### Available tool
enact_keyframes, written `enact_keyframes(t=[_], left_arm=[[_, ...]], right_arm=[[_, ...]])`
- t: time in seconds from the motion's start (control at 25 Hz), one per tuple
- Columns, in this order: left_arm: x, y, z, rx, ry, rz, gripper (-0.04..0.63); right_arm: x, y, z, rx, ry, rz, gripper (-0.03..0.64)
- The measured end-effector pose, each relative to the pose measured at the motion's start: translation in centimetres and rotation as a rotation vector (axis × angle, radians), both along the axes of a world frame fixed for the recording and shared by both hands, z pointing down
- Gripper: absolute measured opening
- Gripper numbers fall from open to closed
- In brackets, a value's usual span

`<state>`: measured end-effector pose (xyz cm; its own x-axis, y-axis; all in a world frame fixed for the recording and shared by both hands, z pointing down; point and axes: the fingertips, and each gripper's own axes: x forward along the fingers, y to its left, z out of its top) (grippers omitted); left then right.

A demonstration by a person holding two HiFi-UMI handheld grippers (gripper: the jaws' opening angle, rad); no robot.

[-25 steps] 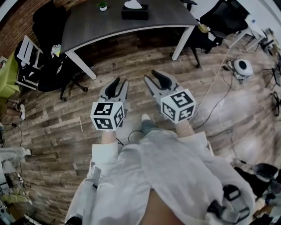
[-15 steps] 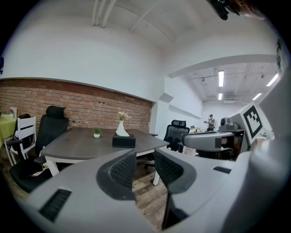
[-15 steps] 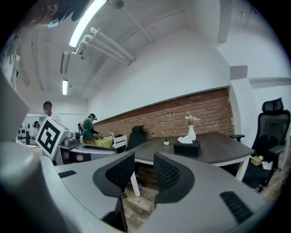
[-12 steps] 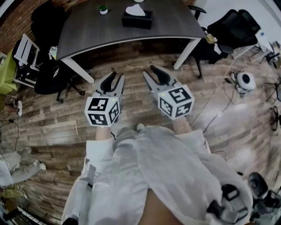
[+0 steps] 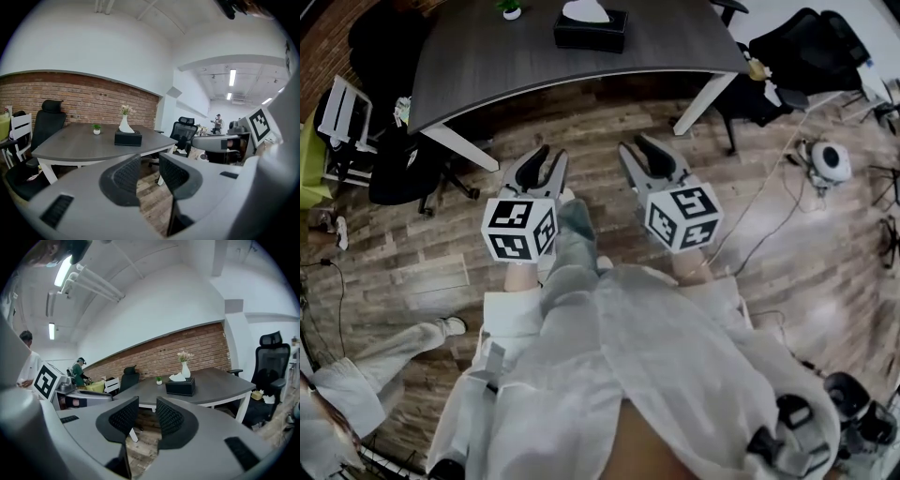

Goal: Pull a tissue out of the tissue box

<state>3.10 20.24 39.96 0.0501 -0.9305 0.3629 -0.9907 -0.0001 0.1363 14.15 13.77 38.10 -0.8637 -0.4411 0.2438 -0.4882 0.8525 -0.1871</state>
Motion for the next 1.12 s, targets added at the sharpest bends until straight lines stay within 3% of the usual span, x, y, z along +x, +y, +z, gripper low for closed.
enact_keyframes(t=[0.8, 1.12], left_arm=[[-16.2, -18.6, -2.8, 0.08, -0.029, 0.182, 0.104], [-17.8, -21.7, -0.1, 0.024, 0.016, 0.248, 0.104]], right_arm=[[-16.0, -15.3, -1.6, 0.056, -0.003, 0.129, 0.11], [-18.4, -17.4, 1.0, -0.014, 0.052, 0.145, 0.11]])
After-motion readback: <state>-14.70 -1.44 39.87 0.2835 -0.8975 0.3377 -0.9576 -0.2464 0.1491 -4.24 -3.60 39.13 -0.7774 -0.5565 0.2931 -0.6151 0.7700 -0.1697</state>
